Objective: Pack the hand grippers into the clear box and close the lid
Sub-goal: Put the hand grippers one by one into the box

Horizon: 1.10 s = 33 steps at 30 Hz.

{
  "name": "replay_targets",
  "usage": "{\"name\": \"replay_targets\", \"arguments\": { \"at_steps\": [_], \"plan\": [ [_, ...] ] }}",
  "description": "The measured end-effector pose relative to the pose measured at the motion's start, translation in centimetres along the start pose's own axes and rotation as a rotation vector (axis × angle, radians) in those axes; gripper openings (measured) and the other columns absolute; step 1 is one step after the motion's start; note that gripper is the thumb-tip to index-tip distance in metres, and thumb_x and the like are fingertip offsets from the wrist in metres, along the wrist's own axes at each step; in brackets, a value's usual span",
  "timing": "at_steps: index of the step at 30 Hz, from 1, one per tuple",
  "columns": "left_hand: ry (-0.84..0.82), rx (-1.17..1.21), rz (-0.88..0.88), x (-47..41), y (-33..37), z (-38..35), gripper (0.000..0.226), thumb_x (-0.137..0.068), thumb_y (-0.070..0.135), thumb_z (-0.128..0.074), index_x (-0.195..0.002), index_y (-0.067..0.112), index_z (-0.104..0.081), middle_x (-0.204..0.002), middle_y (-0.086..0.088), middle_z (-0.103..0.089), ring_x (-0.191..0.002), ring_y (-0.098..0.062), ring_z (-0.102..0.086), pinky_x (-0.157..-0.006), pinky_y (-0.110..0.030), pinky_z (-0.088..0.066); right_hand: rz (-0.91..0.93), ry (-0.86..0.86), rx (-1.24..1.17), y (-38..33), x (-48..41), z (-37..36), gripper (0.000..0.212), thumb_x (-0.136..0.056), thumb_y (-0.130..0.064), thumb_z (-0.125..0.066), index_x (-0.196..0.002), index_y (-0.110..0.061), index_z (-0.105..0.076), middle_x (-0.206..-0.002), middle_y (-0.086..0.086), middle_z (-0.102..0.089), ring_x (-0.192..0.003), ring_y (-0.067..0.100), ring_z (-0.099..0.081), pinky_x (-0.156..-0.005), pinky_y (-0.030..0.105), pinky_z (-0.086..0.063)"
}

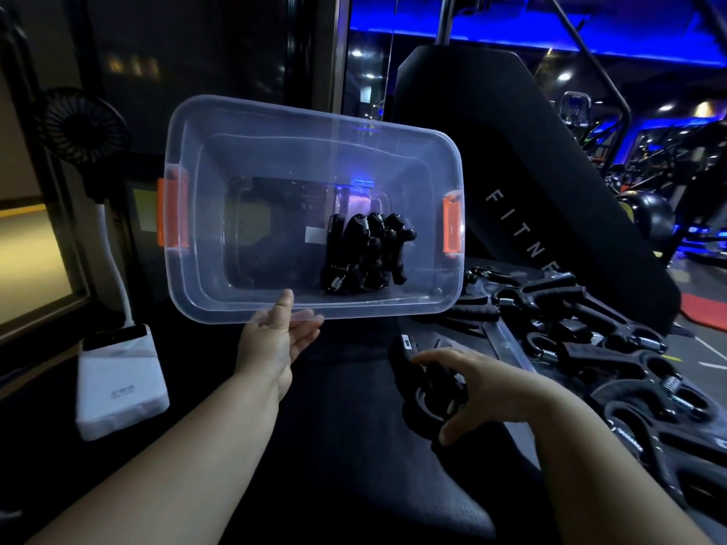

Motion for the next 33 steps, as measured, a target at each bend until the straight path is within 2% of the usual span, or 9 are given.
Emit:
{"name": "replay_targets", "arguments": {
  "at_steps": [3,7,13,18,22,25,28,30,33],
  "plan": [
    [-0.002,-0.001,-0.005,0.0,0.0,-0.1,0.021,-0.093,0.035,-0.058,-0.094,0.015,-0.052,-0.073,-0.005,-0.068,-0.063,-0.017,-0.071,-0.065,-0.030,-0.057,0.012,0.028,-0.001,-0.4,0.0,-0.1,0.098,-0.052,-0.045,-0.090,-0.133,-0.056,-0.036,-0.127,-0.026,-0.042,-0.121,0.001,-0.040,-0.103,0.025,-0.040],
    [0.001,0.002,-0.006,0.2,0.1,-0.1,0.020,-0.093,0.034,-0.058,-0.093,0.016,-0.052,-0.073,-0.005,-0.068,-0.063,-0.016,-0.071,-0.066,-0.030,-0.057,0.037,0.064,-0.036,-1.3,0.0,-0.1,0.085,-0.062,-0.039,-0.087,-0.132,-0.052,-0.042,-0.115,-0.024,-0.045,-0.107,-0.002,-0.046,-0.089,0.015,-0.041],
    [0.006,0.002,-0.007,0.2,0.1,-0.2,0.020,-0.093,0.034,-0.058,-0.093,0.016,-0.051,-0.074,-0.006,-0.068,-0.064,-0.017,-0.070,-0.068,-0.031,-0.057,0.068,0.156,-0.174,-1.5,-0.3,0.3,0.066,-0.052,-0.063,-0.069,-0.115,-0.061,-0.051,-0.124,-0.020,-0.056,-0.114,0.001,-0.053,-0.099,0.027,-0.044],
    [0.011,0.002,-0.003,0.1,0.1,-0.1,0.021,-0.092,0.035,-0.059,-0.094,0.015,-0.052,-0.074,-0.006,-0.069,-0.065,-0.018,-0.071,-0.067,-0.031,-0.057,0.125,0.264,-0.408,-2.0,-0.3,0.9,0.050,-0.061,-0.062,-0.068,-0.109,-0.050,-0.063,-0.104,-0.016,-0.066,-0.094,0.001,-0.063,-0.086,0.026,-0.050],
    [0.015,0.018,0.000,0.0,0.0,-0.1,0.022,-0.092,0.034,-0.060,-0.094,0.013,-0.053,-0.067,-0.004,-0.069,-0.061,-0.017,-0.071,-0.061,-0.028,-0.059,0.165,0.361,-0.528,-2.8,-0.3,1.6,0.035,-0.073,-0.055,-0.065,-0.105,-0.042,-0.064,-0.080,-0.018,-0.064,-0.071,-0.003,-0.060,-0.067,0.016,-0.041],
    [0.012,0.021,0.004,0.0,0.0,-0.1,0.023,-0.092,0.035,-0.060,-0.095,0.012,-0.054,-0.066,-0.004,-0.070,-0.061,-0.018,-0.070,-0.060,-0.028,-0.058,0.156,0.452,-0.575,-3.2,-0.5,2.3,0.047,-0.072,-0.066,-0.059,-0.107,-0.034,-0.065,-0.080,-0.005,-0.067,-0.060,-0.002,-0.056,-0.062,0.018,-0.040],
    [0.004,0.019,0.004,0.1,0.1,-0.1,0.024,-0.092,0.034,-0.059,-0.095,0.011,-0.054,-0.071,-0.007,-0.069,-0.061,-0.018,-0.070,-0.062,-0.029,-0.058,0.131,0.469,-0.608,-3.6,-0.7,3.1,0.046,-0.080,-0.064,-0.060,-0.111,-0.031,-0.064,-0.087,-0.003,-0.069,-0.055,-0.006,-0.057,-0.057,0.012,-0.038],
    [0.004,0.021,0.003,0.1,0.2,-0.1,0.023,-0.092,0.034,-0.059,-0.094,0.011,-0.053,-0.074,-0.009,-0.069,-0.060,-0.018,-0.070,-0.063,-0.030,-0.058,0.109,0.490,-0.609,-4.1,-0.8,3.7,0.041,-0.083,-0.061,-0.057,-0.113,-0.033,-0.063,-0.091,-0.003,-0.069,-0.052,-0.007,-0.055,-0.057,0.016,-0.037],
    [0.007,0.028,0.007,0.2,0.2,-0.2,0.023,-0.092,0.033,-0.059,-0.094,0.011,-0.053,-0.073,-0.009,-0.068,-0.060,-0.018,-0.070,-0.066,-0.032,-0.059,0.089,0.489,-0.652,-5.2,-1.1,4.3,0.025,-0.092,-0.051,-0.053,-0.101,-0.028,-0.061,-0.077,0.010,-0.064,-0.043,0.011,-0.047,-0.047,0.025,-0.036]
  ]
}}
Point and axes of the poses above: each hand's wrist, its own x-axis away from the middle knuckle, its own z-axis out of the back of the hand, y = z × x, the point moved 5 cm from there along -x, towards the middle knuckle
